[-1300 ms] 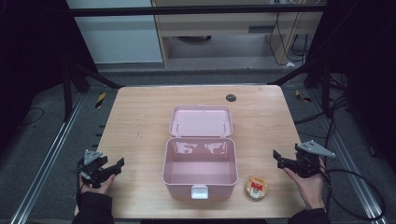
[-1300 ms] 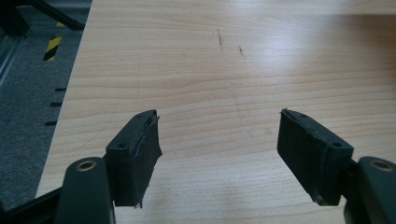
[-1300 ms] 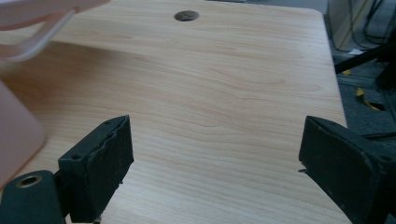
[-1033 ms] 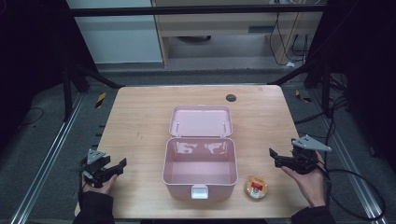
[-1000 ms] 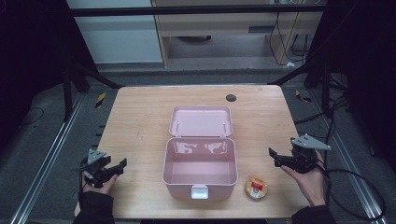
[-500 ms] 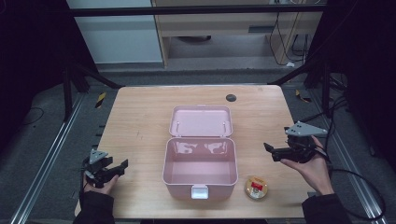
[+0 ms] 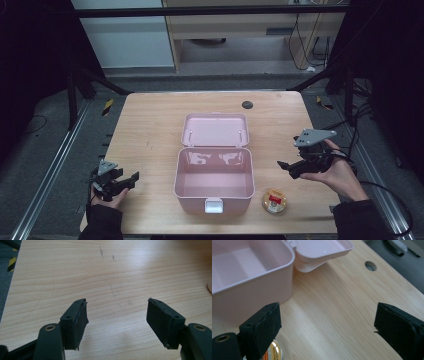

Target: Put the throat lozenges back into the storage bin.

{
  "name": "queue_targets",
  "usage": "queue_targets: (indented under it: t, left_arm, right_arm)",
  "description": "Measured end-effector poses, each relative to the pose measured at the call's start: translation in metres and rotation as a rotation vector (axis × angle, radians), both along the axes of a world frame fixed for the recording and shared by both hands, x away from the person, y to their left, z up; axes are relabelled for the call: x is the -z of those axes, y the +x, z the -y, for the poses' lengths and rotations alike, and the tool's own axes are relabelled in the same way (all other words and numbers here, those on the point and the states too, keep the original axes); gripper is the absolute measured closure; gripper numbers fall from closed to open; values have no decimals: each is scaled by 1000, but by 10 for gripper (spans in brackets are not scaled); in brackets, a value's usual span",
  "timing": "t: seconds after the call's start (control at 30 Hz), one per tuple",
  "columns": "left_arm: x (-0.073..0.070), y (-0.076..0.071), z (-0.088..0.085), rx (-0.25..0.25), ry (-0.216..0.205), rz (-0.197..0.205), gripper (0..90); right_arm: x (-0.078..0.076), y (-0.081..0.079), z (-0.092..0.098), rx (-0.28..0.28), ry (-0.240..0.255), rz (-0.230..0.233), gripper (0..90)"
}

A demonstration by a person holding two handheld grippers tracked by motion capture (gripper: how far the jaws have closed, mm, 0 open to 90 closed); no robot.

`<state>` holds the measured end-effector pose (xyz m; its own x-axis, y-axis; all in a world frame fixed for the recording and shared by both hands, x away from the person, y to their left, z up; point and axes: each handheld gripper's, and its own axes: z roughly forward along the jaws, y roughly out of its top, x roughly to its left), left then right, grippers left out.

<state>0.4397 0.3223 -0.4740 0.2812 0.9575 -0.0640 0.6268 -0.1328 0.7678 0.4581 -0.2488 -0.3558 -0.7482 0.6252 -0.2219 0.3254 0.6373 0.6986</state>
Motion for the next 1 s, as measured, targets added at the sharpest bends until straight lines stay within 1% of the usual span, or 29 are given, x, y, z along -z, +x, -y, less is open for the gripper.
queue_targets:
  t: [0.07, 0.13, 0.2, 0.23, 0.27, 0.37, 0.4, 0.47, 0.5, 0.53, 0.6, 0.67, 0.7, 0.77, 0.8, 0.87, 1.0]
  left_arm:
    - [1, 0, 1, 1, 4, -3, 322]
    - [1, 0, 1, 3, 3, -6, 322]
    - [1, 0, 1, 5, 6, -7, 322]
    - [1, 0, 2, 8, 9, -8, 322]
    - [1, 0, 2, 8, 9, -8, 322]
    - [2, 0, 3, 12, 16, -12, 322]
    - [2, 0, 3, 14, 19, -13, 322]
    - [2, 1, 3, 15, 19, -12, 322]
    - [2, 1, 3, 17, 20, -11, 322]
    - [2, 1, 3, 17, 20, -11, 322]
    - [2, 0, 4, 18, 21, -9, 322]
    - [2, 0, 3, 19, 22, -11, 322]
    - [2, 1, 3, 20, 21, -13, 322]
    - [3, 1, 3, 20, 22, -14, 322]
    - [3, 1, 4, 18, 21, -13, 323]
    - [3, 1, 4, 22, 24, -17, 322]
    - [3, 1, 4, 25, 25, -16, 322]
  right_arm:
    - [0, -1, -3, -33, -41, -29, 68]
    - [1, -2, -7, -51, -72, -42, 67]
    - [1, -3, -9, -71, -91, -51, 68]
    - [1, -5, -11, -90, -103, -65, 69]
    - [1, -5, -11, -90, -103, -65, 69]
    - [1, -7, -14, -115, -124, -95, 72]
    - [1, -7, -15, -125, -142, -101, 72]
    - [3, -8, -18, -143, -161, -116, 72]
    - [5, -10, -21, -161, -186, -134, 72]
    - [5, -10, -21, -161, -186, -134, 72]
    - [8, -12, -24, -177, -205, -151, 73]
    - [11, -12, -26, -194, -228, -171, 74]
    - [14, -13, -29, -206, -247, -187, 74]
    - [15, -13, -29, -210, -252, -193, 74]
    - [17, -14, -31, -217, -255, -206, 73]
    - [20, -14, -33, -228, -269, -212, 72]
    - [24, -15, -36, -232, -281, -225, 70]
